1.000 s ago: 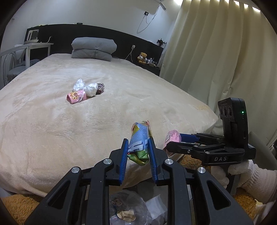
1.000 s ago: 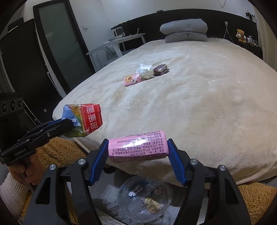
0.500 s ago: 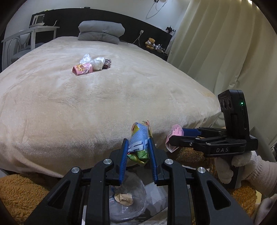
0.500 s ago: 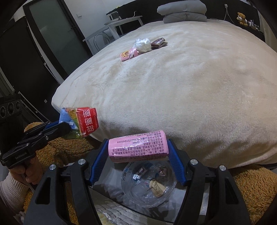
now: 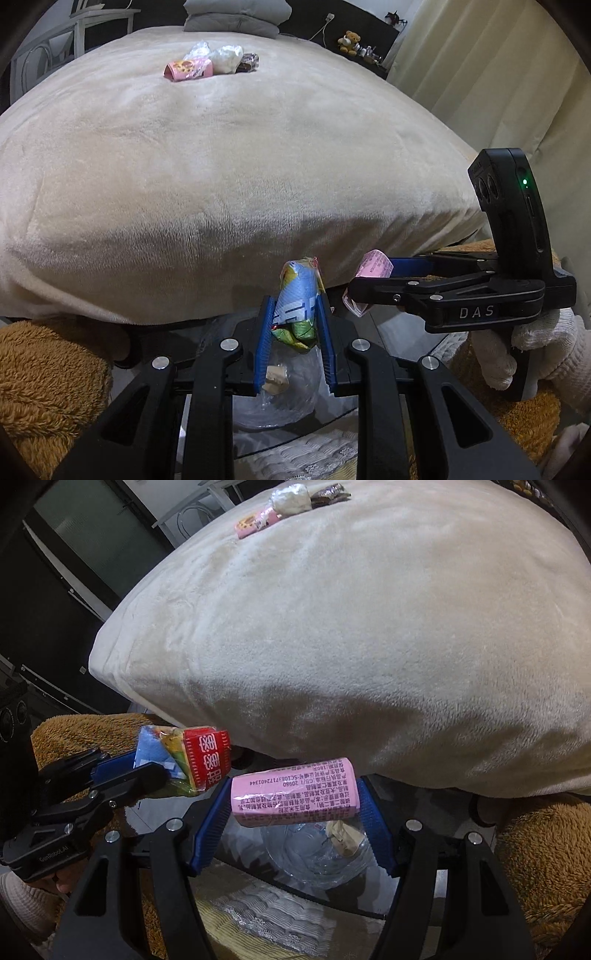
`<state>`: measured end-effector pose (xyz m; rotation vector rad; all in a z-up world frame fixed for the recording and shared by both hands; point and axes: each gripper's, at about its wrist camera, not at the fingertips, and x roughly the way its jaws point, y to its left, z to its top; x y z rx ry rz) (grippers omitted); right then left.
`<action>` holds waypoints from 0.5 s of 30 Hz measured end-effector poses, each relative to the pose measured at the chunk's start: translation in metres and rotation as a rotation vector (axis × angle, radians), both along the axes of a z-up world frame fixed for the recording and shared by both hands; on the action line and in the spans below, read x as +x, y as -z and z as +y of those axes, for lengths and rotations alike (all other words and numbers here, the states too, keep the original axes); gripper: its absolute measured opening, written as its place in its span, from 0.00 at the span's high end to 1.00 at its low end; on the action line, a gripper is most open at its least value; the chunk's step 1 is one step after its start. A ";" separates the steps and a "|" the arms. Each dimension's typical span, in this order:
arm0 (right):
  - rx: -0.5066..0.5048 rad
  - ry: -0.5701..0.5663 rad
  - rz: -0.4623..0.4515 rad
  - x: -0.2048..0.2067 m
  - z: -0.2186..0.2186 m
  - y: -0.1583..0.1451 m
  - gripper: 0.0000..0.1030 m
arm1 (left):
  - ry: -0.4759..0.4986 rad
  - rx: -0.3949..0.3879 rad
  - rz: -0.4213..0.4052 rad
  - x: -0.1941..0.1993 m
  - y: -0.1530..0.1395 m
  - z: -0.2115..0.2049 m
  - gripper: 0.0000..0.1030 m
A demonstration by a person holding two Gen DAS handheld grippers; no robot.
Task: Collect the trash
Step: 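Carry the snack wrapper and pink packet down toward the clear bin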
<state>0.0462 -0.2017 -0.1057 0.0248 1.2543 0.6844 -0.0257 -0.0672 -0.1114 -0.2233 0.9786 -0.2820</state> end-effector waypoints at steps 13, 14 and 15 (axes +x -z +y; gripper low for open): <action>-0.085 0.083 0.223 0.016 -0.002 0.043 0.35 | 0.007 0.050 0.204 0.020 0.041 -0.009 0.78; -0.091 0.086 0.231 0.017 -0.001 0.045 0.35 | 0.006 0.052 0.222 0.022 0.044 -0.009 0.78; -0.094 0.088 0.240 0.017 -0.001 0.047 0.35 | 0.004 0.054 0.238 0.023 0.047 -0.009 0.78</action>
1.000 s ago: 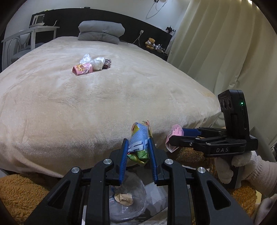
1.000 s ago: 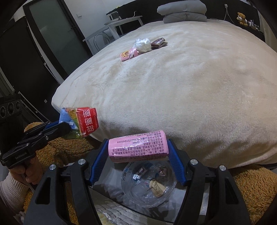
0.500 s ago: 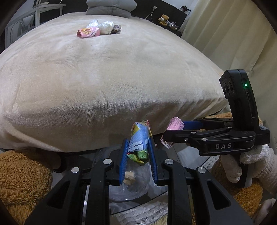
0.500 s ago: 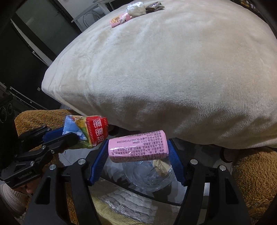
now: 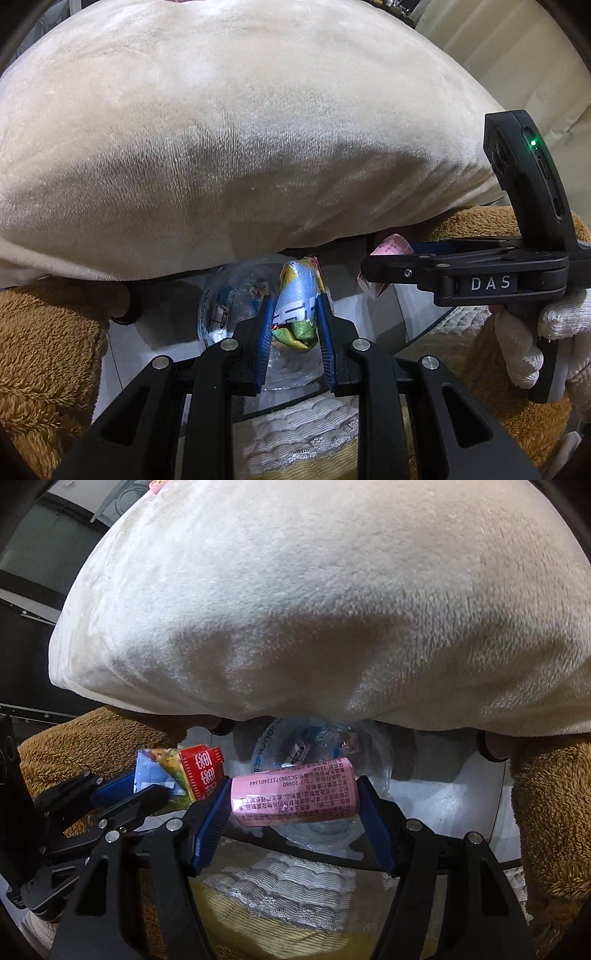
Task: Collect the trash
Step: 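Carry the snack wrapper and pink packet down toward the clear bin, then open both tools over the bin to drop the wrapper and packet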
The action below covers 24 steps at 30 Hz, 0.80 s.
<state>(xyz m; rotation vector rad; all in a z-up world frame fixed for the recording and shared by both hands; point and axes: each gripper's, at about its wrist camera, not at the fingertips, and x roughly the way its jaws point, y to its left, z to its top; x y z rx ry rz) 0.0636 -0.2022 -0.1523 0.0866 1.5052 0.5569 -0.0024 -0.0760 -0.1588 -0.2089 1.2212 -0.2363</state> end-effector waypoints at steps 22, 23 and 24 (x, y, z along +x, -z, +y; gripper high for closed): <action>0.026 0.052 0.011 0.006 -0.001 0.001 0.22 | -0.014 0.033 0.151 0.004 0.024 -0.002 0.54; 0.028 0.054 0.007 0.006 -0.001 0.000 0.22 | -0.018 0.037 0.147 0.004 0.024 -0.001 0.54; 0.032 0.057 0.002 0.006 -0.002 -0.002 0.22 | -0.023 0.037 0.144 0.004 0.023 0.000 0.54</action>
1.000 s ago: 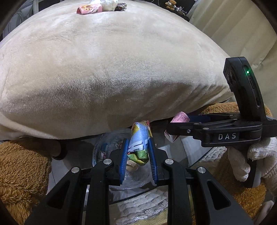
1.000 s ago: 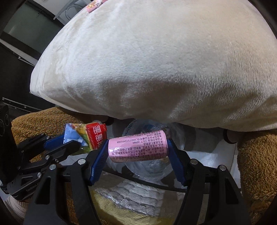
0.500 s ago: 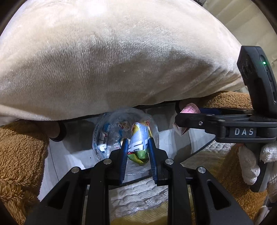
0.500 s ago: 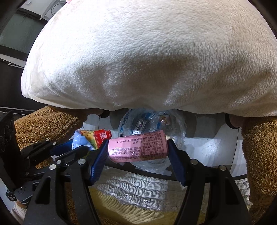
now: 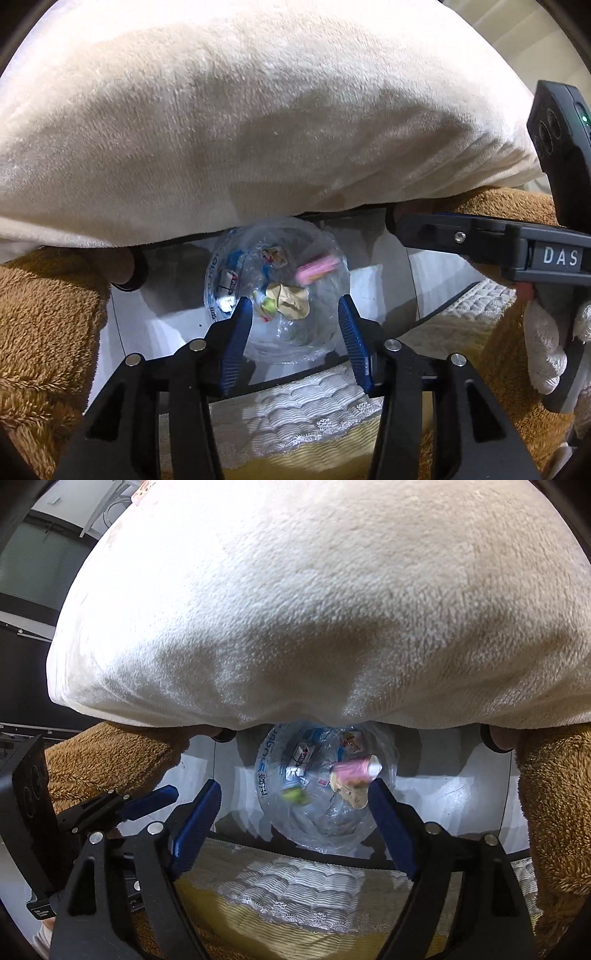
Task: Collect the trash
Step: 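Open both tools over the bin to drop the wrapper and packet, then raise both tools back toward the remaining trash on the bed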
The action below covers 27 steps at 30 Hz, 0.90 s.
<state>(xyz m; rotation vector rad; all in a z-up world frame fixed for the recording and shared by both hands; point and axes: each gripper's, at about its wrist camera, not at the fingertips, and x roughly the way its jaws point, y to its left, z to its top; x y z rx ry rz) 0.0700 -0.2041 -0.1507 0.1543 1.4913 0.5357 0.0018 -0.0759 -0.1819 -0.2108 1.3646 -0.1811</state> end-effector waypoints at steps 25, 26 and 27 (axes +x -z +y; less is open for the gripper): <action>0.199 -0.057 -0.373 -0.003 -0.005 -0.087 0.22 | 0.004 -0.025 -0.344 -0.001 -0.073 0.016 0.46; 0.198 -0.060 -0.397 -0.001 -0.005 -0.092 0.22 | 0.002 -0.027 -0.360 -0.001 -0.077 0.017 0.46; 0.199 -0.064 -0.421 0.001 -0.005 -0.097 0.22 | -0.002 -0.027 -0.376 0.000 -0.081 0.020 0.46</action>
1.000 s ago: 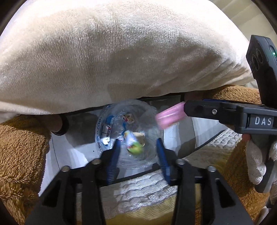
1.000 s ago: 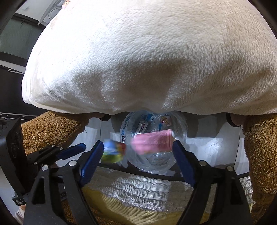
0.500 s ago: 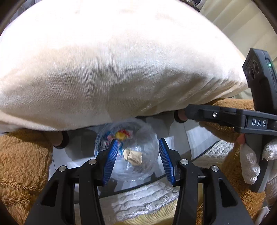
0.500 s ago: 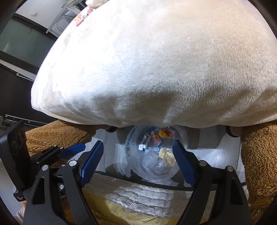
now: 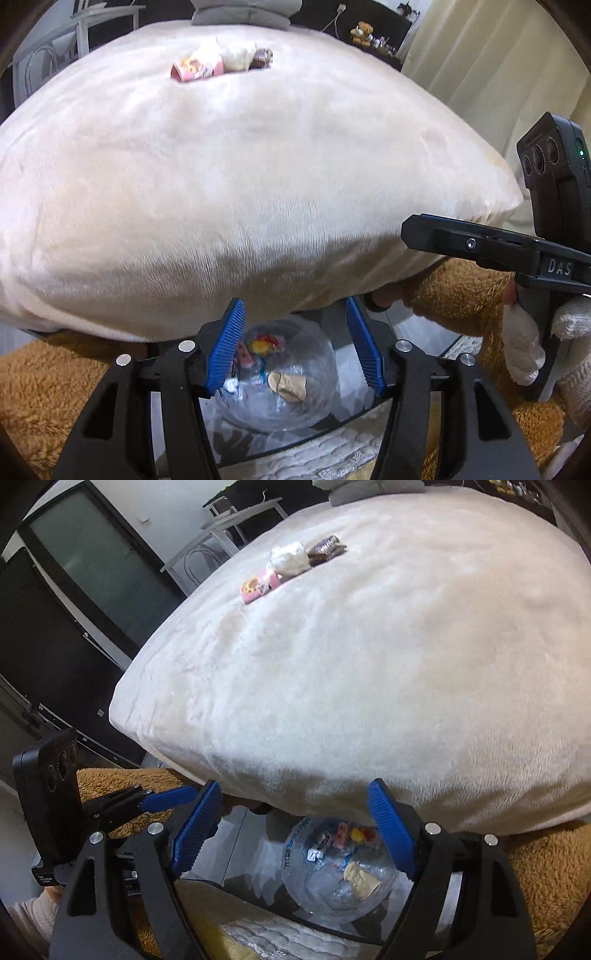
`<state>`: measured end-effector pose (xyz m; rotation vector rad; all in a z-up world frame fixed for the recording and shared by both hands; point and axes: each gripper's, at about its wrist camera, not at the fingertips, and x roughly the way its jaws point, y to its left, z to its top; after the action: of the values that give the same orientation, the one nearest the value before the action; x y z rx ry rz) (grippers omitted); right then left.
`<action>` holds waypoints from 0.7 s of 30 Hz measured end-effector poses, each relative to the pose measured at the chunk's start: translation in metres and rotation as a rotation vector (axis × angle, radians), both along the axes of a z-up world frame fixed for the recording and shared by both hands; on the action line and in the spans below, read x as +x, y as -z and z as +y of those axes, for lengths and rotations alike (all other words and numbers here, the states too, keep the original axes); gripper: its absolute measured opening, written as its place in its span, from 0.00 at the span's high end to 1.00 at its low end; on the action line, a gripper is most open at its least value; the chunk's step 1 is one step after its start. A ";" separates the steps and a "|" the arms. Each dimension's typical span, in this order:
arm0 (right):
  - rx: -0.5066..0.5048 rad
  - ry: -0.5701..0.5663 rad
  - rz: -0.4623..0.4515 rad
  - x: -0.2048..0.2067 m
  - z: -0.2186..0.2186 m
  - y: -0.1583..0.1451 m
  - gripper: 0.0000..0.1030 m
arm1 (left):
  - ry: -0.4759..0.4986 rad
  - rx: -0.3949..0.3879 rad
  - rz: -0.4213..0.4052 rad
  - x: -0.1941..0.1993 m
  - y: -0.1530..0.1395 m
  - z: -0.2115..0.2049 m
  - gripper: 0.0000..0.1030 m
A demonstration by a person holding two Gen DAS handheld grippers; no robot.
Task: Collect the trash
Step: 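Raise both tools back toward the remaining trash on the bed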
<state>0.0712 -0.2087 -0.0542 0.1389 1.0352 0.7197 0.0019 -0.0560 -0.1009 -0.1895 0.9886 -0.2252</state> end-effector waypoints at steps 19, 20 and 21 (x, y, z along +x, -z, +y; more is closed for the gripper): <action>-0.041 -0.038 -0.182 0.103 0.035 -0.058 0.22 | -0.112 0.030 -0.170 0.064 -0.076 0.069 0.40; -0.041 -0.039 -0.184 0.110 0.039 -0.059 0.22 | -0.116 0.031 -0.177 0.067 -0.079 0.073 0.40; -0.042 -0.041 -0.187 0.117 0.043 -0.059 0.22 | -0.117 0.033 -0.188 0.071 -0.082 0.078 0.40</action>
<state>0.1877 -0.1653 0.0044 0.0131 0.8760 0.7330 0.0726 0.0218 -0.0186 -0.1914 0.7911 -0.1170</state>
